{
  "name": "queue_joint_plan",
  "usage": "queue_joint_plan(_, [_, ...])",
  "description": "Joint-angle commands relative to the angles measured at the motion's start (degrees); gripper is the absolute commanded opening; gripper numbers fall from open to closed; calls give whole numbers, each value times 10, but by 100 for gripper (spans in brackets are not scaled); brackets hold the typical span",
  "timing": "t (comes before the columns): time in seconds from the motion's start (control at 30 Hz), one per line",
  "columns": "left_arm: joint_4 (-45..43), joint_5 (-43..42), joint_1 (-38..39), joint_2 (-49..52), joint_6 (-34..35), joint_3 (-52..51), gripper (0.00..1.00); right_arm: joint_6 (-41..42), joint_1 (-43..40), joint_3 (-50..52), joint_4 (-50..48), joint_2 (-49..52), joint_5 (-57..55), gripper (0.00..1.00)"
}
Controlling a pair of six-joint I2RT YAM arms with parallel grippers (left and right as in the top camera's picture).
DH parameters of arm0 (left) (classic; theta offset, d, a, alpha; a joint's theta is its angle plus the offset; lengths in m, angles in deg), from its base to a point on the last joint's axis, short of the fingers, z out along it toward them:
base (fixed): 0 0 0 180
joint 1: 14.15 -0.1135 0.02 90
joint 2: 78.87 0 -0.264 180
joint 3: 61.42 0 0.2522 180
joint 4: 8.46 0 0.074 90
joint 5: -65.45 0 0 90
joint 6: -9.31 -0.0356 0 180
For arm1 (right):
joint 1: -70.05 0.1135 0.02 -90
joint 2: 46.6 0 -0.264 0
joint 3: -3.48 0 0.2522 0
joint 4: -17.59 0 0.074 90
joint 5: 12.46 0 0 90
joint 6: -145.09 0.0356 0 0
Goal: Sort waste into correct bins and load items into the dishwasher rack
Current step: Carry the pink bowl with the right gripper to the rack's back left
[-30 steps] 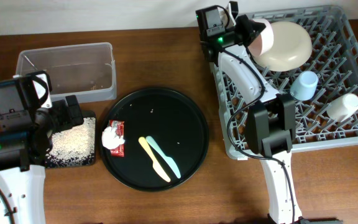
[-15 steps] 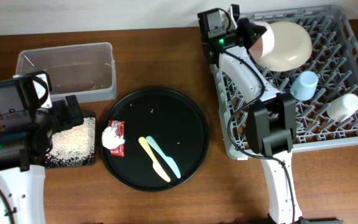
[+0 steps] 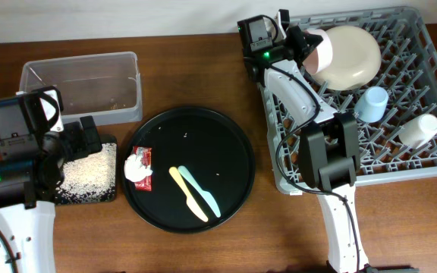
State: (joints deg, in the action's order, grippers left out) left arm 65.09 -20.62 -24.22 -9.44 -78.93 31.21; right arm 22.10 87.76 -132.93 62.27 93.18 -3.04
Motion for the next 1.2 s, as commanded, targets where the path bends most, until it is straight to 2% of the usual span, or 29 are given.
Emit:
queue_joint_plan(0.0, [-1,4,-2,-2,0,6,99,4,7,12,1,4,-12,4])
queue_joint_plan(0.03, [-1,4,-2,-2,0,6,99,4,10,12,1,3,-12,4])
queue_joint_plan(0.13, [-1,4,-2,-2,0,6,100,5,23,11,-4,3,-11,21])
queue_joint_plan(0.23, [-1,4,-2,-2,0,6,99,4,39,11,-12,3,-12,26])
queue_joint_plan(0.57, [-1,4,-2,-2,0,6,99,5,82,12,-13,3,-12,24])
queue_joint_plan(0.83, [-1,4,-2,-2,0,6,99,5,78,12,-14,3,-29,4])
queue_joint_plan(1.17, [-1,4,-2,-2,0,6,99,5,79,11,-28,3,-64,6])
